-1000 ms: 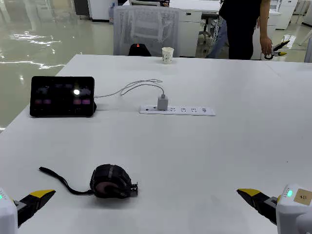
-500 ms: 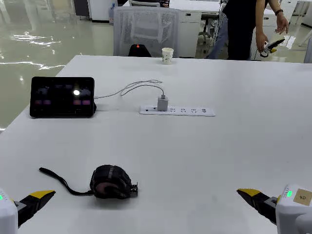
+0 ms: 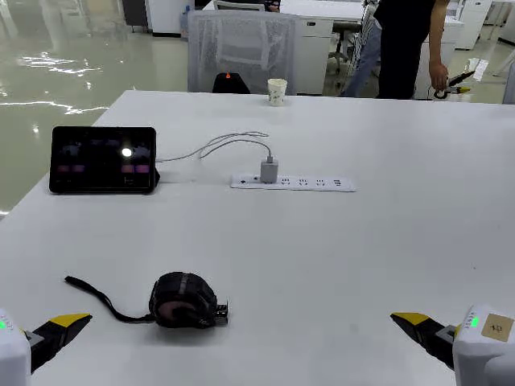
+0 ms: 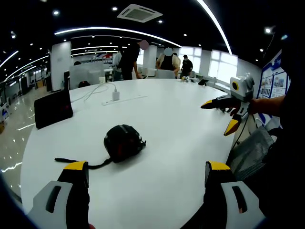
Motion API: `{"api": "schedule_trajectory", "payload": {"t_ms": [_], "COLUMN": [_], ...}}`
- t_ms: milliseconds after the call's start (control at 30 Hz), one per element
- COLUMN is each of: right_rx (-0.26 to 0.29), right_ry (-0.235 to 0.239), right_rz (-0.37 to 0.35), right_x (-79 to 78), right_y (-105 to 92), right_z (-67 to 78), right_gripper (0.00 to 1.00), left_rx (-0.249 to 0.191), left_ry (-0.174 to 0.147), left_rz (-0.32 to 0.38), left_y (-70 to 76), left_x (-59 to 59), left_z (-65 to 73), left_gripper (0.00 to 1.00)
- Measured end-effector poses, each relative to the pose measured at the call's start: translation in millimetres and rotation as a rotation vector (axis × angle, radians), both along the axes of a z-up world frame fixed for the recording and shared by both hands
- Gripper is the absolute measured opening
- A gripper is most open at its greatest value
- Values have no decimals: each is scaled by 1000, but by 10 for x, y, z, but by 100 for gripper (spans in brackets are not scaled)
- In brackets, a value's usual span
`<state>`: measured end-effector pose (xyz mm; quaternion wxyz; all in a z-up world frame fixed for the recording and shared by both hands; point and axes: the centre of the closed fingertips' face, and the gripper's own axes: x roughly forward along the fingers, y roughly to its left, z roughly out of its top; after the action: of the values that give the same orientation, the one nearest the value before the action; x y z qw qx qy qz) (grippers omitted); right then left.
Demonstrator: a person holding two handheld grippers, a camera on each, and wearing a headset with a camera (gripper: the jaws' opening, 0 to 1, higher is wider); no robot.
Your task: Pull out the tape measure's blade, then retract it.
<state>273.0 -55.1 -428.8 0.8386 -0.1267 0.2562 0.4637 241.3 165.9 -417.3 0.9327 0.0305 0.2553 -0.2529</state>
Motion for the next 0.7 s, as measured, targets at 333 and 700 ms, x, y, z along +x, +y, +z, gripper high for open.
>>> {"api": "schedule_trajectory", "payload": {"t_ms": [333, 700], "right_rx": [-12, -22], "right_ry": [10, 20], "right_rz": [26, 58], "right_x": [14, 103], "right_y": [41, 78], "right_z": [-42, -68], "right_gripper": [99, 99], "left_rx": [7, 20], "left_ry": [5, 8], "left_rz": [-11, -40], "left_y": [23, 36], "left_x": [63, 175], "left_z": [-9, -16], "left_gripper": [99, 99]}}
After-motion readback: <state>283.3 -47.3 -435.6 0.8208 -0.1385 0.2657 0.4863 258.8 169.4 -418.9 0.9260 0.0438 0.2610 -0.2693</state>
